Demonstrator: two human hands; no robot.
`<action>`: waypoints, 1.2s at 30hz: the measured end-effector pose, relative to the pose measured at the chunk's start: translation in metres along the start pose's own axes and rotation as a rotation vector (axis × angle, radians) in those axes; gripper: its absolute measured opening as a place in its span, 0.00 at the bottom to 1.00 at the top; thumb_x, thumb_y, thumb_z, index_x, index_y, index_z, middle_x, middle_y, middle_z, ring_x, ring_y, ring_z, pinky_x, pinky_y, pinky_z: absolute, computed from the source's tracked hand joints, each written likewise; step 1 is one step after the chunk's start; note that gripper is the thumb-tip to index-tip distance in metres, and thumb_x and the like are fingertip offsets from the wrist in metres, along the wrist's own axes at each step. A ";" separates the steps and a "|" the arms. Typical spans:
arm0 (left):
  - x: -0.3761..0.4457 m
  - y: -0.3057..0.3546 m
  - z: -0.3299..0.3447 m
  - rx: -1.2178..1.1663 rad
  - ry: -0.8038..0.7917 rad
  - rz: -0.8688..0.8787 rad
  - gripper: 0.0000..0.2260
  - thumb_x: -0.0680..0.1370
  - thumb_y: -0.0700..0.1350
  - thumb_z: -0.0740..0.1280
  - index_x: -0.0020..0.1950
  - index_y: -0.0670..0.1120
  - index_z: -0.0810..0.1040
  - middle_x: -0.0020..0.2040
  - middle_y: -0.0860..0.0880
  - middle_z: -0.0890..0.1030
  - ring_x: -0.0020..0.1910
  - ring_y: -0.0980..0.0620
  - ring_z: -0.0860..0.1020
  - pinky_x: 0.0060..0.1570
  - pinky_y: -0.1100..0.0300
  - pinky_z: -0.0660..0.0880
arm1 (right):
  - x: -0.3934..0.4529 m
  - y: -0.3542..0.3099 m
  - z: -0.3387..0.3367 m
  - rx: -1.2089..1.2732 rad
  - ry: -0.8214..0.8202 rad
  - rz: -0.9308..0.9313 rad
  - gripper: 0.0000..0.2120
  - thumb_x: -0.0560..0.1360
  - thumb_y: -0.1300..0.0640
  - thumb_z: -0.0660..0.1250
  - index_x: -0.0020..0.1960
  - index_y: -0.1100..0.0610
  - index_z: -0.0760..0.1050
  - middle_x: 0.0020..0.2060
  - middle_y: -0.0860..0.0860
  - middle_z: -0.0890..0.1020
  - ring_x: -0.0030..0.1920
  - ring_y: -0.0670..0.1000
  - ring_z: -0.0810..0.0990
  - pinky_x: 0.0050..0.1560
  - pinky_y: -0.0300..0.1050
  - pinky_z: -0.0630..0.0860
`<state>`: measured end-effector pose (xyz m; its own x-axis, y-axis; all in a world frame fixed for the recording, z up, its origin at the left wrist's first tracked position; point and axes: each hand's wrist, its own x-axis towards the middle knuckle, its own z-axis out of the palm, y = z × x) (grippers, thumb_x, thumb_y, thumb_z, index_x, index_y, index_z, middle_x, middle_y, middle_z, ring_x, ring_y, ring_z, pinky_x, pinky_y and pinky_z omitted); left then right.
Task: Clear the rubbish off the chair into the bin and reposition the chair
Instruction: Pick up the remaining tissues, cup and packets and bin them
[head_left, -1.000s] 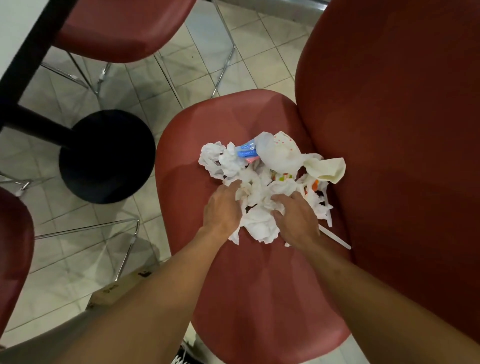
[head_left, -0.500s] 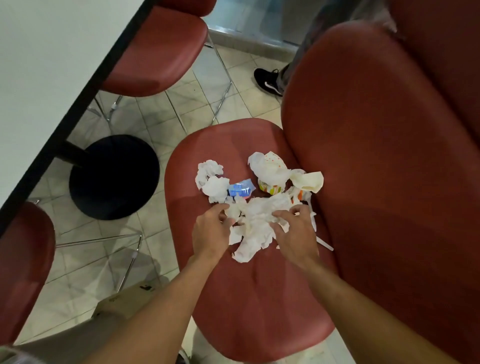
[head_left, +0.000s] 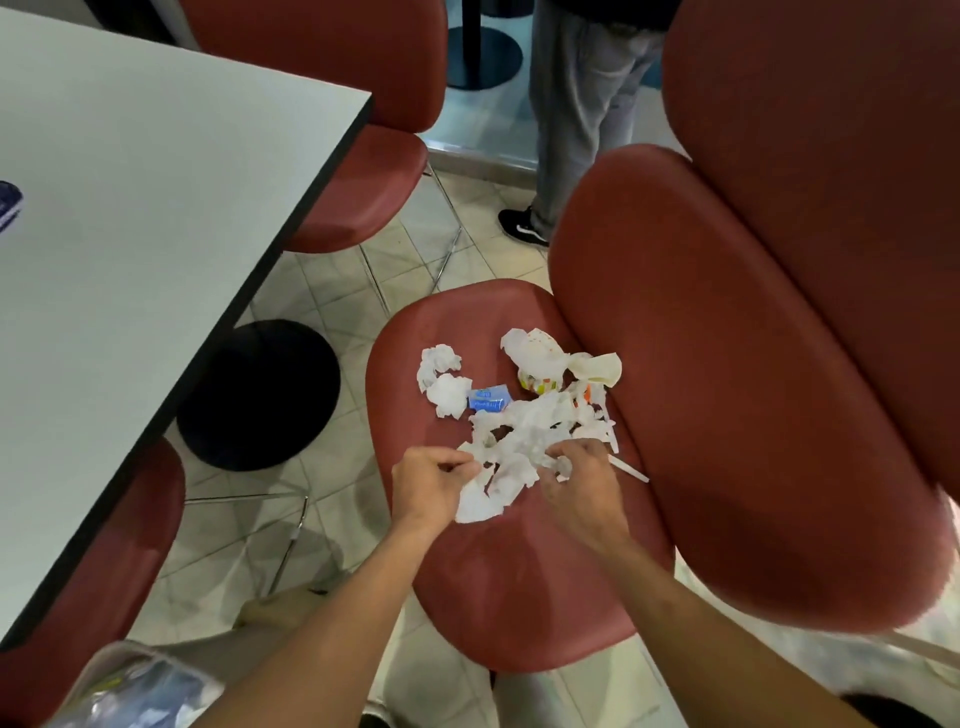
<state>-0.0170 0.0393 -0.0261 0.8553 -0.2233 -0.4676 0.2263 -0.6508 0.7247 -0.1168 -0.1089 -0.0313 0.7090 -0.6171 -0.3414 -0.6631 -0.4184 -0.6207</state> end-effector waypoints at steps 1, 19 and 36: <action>-0.005 0.000 -0.003 -0.008 0.003 -0.009 0.06 0.68 0.45 0.77 0.45 0.48 0.86 0.43 0.54 0.85 0.44 0.59 0.81 0.48 0.65 0.74 | -0.006 -0.001 0.000 0.003 -0.001 -0.001 0.13 0.75 0.59 0.66 0.59 0.56 0.77 0.61 0.51 0.71 0.40 0.42 0.70 0.47 0.36 0.69; -0.065 0.018 -0.041 -0.095 -0.006 0.046 0.07 0.66 0.39 0.76 0.32 0.51 0.83 0.34 0.57 0.83 0.37 0.58 0.80 0.40 0.63 0.76 | -0.056 -0.024 -0.018 -0.004 0.045 -0.007 0.13 0.75 0.58 0.65 0.60 0.56 0.76 0.61 0.52 0.71 0.50 0.47 0.75 0.49 0.35 0.69; -0.110 -0.046 -0.151 -0.093 0.185 0.206 0.08 0.65 0.34 0.72 0.30 0.45 0.77 0.28 0.52 0.78 0.28 0.59 0.74 0.29 0.66 0.70 | -0.127 -0.113 0.047 0.002 -0.055 -0.157 0.08 0.74 0.54 0.66 0.52 0.53 0.77 0.50 0.48 0.73 0.45 0.47 0.75 0.45 0.37 0.69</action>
<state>-0.0512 0.2032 0.0680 0.9561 -0.2023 -0.2122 0.0739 -0.5340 0.8422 -0.1207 0.0483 0.0487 0.8156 -0.5072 -0.2784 -0.5431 -0.5054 -0.6705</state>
